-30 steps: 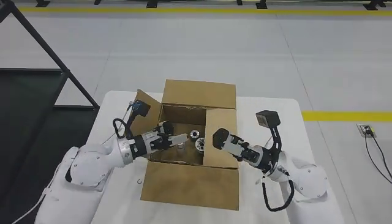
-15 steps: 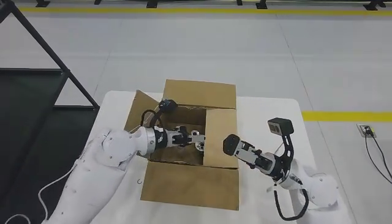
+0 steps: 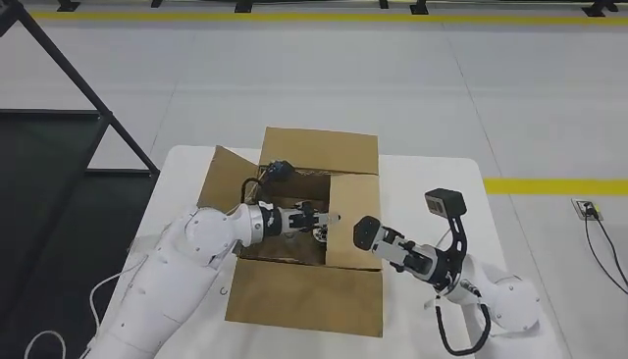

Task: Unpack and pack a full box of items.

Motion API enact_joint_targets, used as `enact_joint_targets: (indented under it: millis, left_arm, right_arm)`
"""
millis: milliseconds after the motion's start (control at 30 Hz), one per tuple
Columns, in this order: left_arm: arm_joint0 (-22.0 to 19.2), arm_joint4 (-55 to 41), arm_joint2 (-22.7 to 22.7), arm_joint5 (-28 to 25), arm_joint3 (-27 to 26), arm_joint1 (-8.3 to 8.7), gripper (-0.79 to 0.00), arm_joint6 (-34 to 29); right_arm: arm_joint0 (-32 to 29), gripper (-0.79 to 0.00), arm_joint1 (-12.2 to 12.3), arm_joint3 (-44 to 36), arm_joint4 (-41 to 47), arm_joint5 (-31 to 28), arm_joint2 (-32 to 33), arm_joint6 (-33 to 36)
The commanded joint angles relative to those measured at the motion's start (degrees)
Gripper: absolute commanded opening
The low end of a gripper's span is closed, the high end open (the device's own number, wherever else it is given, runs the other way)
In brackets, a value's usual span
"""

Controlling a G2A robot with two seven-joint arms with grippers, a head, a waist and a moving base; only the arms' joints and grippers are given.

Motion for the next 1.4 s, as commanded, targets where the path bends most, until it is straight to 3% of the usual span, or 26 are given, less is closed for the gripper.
enact_joint_targets:
  millis: [0,300,567,767,1100,1367]
  left_arm:
    - [-0.95,-0.32,1.62,0.28,1.50,-0.66,0.000,0.32]
    - [-4.84,-1.06,7.48,-1.70,8.51,-3.78,0.000,3.27]
    - [-6.15,-2.92,8.90,-5.70,12.46,-5.55,0.000,5.82]
    - [-5.10,-2.50,7.17,-7.82,9.89,-5.18,0.000,5.72]
    - [-1.03,-1.51,2.06,-7.29,0.85,-3.43,0.000,4.95]
    - [0.86,-0.87,-0.10,-6.21,-6.12,-2.87,0.000,5.03]
  right_arm:
    - [-0.19,0.000,0.18,-0.05,0.02,-0.05,-0.11,-0.29]
    - [-1.13,0.000,0.97,-0.62,0.26,-0.82,-0.65,-1.76]
    - [-2.56,0.000,1.81,-1.76,0.72,-1.37,0.22,-2.78]
    - [-3.13,0.000,2.37,-2.50,1.14,-1.63,0.44,-3.42]
    - [-3.25,0.000,3.20,-3.90,1.17,-1.65,0.03,-4.14]
    - [-7.27,0.000,4.26,-6.71,3.18,-3.74,4.06,-4.57]
